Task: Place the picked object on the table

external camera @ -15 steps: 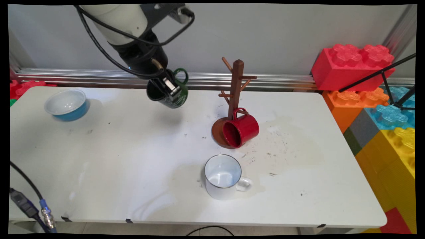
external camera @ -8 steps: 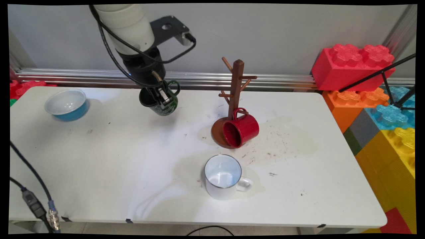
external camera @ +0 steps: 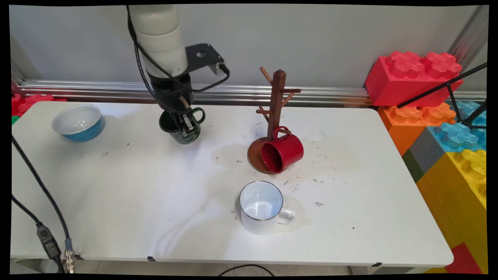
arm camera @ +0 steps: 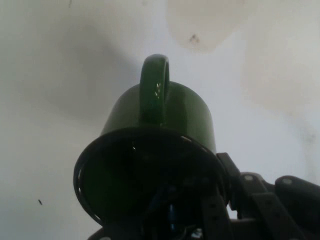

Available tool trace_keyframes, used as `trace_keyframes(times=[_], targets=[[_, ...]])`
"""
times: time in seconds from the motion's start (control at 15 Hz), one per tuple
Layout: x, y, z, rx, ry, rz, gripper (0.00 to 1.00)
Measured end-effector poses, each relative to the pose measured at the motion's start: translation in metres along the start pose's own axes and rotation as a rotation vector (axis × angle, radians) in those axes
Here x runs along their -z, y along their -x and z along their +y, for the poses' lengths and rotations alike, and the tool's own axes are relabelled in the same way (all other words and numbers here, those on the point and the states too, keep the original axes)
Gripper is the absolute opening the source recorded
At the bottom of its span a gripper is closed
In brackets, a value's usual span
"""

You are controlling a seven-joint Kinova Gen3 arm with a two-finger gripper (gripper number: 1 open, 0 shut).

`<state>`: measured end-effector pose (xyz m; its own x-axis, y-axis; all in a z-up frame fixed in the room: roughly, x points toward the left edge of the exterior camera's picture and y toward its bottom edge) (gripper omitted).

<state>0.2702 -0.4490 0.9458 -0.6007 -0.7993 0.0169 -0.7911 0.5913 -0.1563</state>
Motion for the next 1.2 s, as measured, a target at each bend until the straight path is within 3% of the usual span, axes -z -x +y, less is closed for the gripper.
trace_keyframes(times=[0.67,1.2], targets=[[-0.053,-0.014,-0.017,-0.068,0.037,-0.087,0.0],[-0.086,-0.027,-0.026,-0.109,0.049,-0.113,0.0]])
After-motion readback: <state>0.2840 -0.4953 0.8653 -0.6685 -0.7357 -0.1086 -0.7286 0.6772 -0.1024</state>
